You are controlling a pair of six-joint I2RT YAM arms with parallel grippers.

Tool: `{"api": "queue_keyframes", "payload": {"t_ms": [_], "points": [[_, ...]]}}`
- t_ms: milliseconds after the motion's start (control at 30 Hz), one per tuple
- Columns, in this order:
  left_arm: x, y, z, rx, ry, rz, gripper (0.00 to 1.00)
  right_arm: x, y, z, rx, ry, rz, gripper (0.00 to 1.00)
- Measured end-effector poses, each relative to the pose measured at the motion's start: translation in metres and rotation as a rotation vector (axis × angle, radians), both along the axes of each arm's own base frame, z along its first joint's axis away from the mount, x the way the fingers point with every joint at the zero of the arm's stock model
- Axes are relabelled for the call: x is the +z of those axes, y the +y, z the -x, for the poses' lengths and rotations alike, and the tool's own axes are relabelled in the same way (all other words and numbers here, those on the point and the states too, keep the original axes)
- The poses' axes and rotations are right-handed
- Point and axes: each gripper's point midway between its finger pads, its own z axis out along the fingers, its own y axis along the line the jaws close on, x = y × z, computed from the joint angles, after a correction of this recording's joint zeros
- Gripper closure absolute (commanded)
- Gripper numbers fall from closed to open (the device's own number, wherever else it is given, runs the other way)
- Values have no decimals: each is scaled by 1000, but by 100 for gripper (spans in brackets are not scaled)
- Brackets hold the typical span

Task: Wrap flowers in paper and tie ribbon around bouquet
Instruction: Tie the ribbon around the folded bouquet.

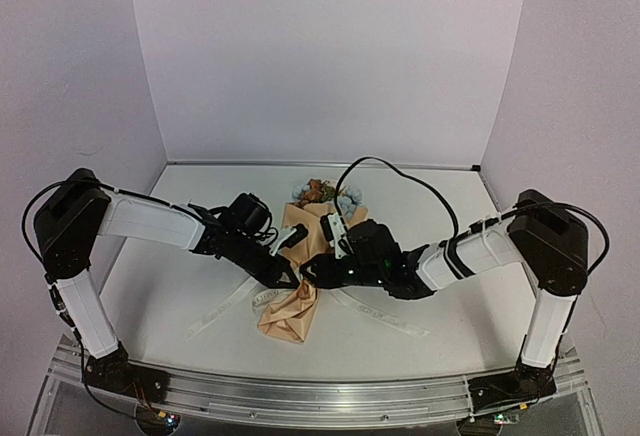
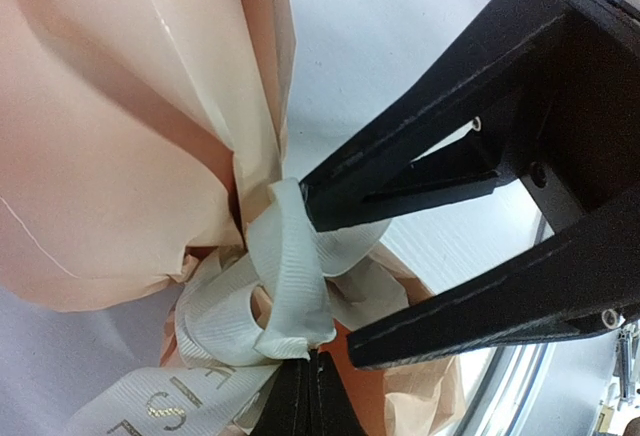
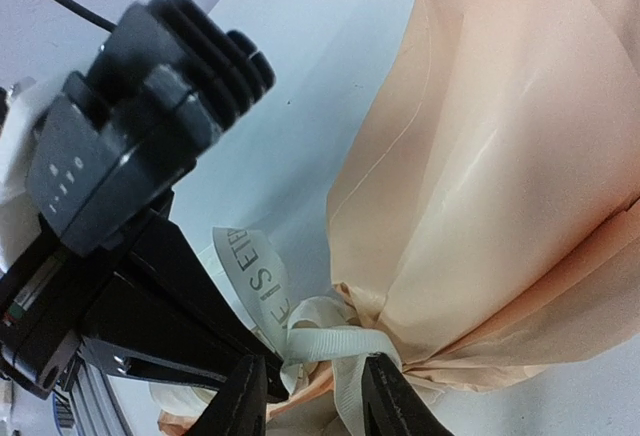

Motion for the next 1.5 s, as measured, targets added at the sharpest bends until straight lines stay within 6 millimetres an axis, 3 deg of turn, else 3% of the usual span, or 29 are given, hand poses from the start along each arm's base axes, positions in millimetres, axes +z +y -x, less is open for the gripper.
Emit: {"api": "queue_keyframes", "payload": {"t_ms": [100, 233, 800, 1100, 1500], "points": [[0, 0, 0, 3, 5, 0, 100, 0, -1, -1, -9, 8, -5, 65], [1, -1, -1, 9, 5, 5, 100, 0, -2, -1, -22, 18, -8, 71], [1, -1, 0, 8, 7, 6, 100, 5, -1, -7, -72, 63, -47, 68], [0, -1, 0, 0, 1, 4, 100, 11, 4, -10, -80, 72, -62, 80], [-4, -3, 1, -16, -1, -2, 100, 2, 2, -8, -86, 100, -42, 76]]}}
